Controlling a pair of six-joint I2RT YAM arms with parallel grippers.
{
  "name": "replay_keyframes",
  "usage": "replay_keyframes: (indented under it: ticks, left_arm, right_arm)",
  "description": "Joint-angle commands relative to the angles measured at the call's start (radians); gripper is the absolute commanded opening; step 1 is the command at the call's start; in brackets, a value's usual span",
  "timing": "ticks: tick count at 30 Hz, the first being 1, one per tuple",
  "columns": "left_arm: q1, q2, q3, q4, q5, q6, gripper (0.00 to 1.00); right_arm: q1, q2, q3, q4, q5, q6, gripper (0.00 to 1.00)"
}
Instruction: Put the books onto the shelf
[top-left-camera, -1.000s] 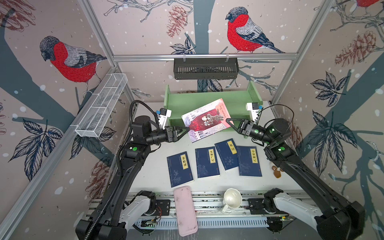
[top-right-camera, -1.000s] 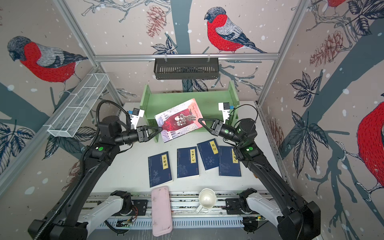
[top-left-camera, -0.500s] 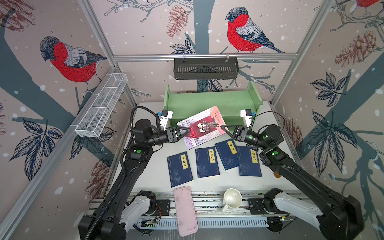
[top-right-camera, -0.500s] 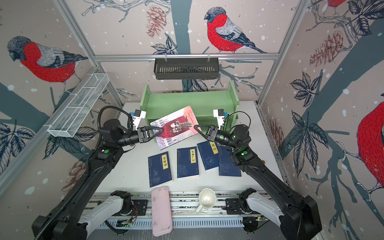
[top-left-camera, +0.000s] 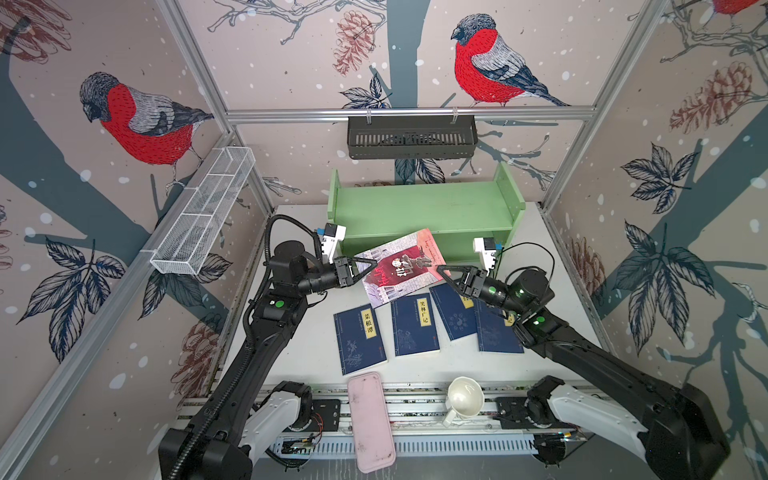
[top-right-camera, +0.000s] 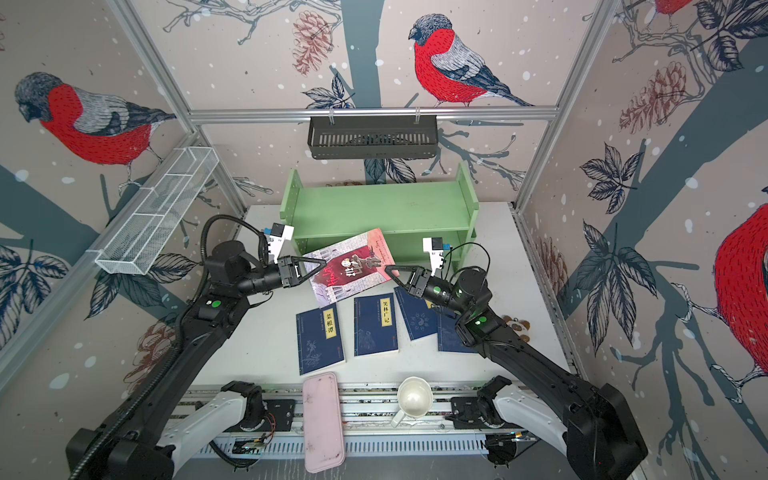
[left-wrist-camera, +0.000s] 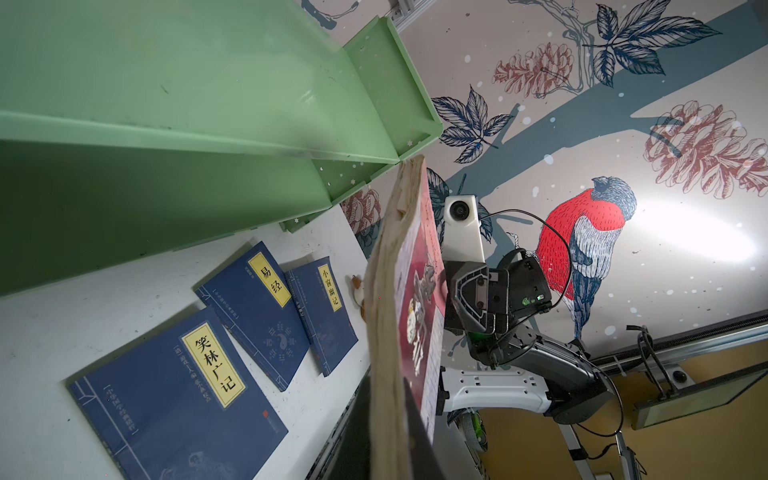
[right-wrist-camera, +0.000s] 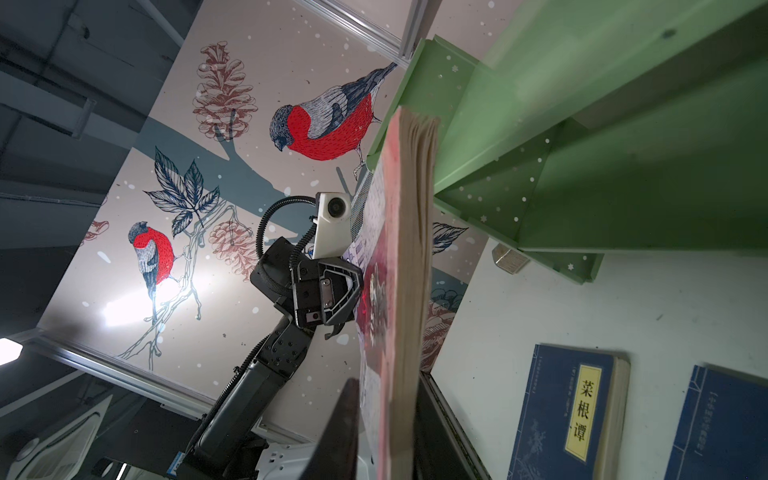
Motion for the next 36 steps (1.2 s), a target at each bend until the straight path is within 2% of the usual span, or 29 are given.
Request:
replay_keyframes:
  ticks: [1, 11, 17, 19, 20, 22, 23, 24, 27, 30, 33, 36]
  left_arm:
    - [0.001, 0.003, -0.011, 0.015, -0.013, 0.018, 0.0]
    - [-0.032, 0.008, -0.021, -0.029, 0.009, 0.095, 0.0]
    - [-0.049, 0.008, -0.012, -0.081, -0.025, 0.164, 0.01]
    - [-0.049, 0.009, -0.002, -0.102, -0.045, 0.182, 0.15]
    - [-0.049, 0.01, 0.007, -0.114, -0.057, 0.191, 0.25]
    - [-0.049, 0.01, 0.033, -0.153, -0.09, 0.226, 0.55]
    - [-0.048, 0.013, 0.058, -0.192, -0.12, 0.256, 0.65]
    - [-0.045, 0.013, 0.089, -0.234, -0.15, 0.294, 0.71]
    - [-0.034, 0.024, 0.214, -0.379, -0.265, 0.421, 0.8]
    - [-0.031, 0.045, 0.357, -0.514, -0.366, 0.564, 0.83]
    - [-0.029, 0.063, 0.484, -0.589, -0.421, 0.65, 0.83]
    - [-0.023, 0.073, 0.564, -0.61, -0.435, 0.675, 0.85]
  right_arm:
    - [0.007, 0.001, -0.025, 0.112, 0.024, 0.019, 0.23]
    - [0.011, 0.07, -0.055, 0.199, 0.023, 0.027, 0.22]
    - [0.012, 0.092, -0.068, 0.239, 0.026, 0.039, 0.05]
    - [0.014, 0.088, -0.082, 0.252, 0.036, 0.047, 0.02]
    - [0.015, 0.084, -0.093, 0.264, 0.041, 0.055, 0.02]
    - [0.016, 0.078, -0.115, 0.288, 0.056, 0.071, 0.01]
    - [0.017, 0.073, -0.127, 0.296, 0.067, 0.077, 0.01]
    - [0.018, 0.066, -0.138, 0.298, 0.08, 0.079, 0.01]
    - [0.022, 0.048, -0.168, 0.296, 0.117, 0.081, 0.01]
    - [0.022, 0.035, -0.199, 0.293, 0.168, 0.09, 0.01]
    - [0.02, 0.032, -0.219, 0.279, 0.231, 0.094, 0.01]
    - [0.017, 0.055, -0.219, 0.26, 0.283, 0.094, 0.01]
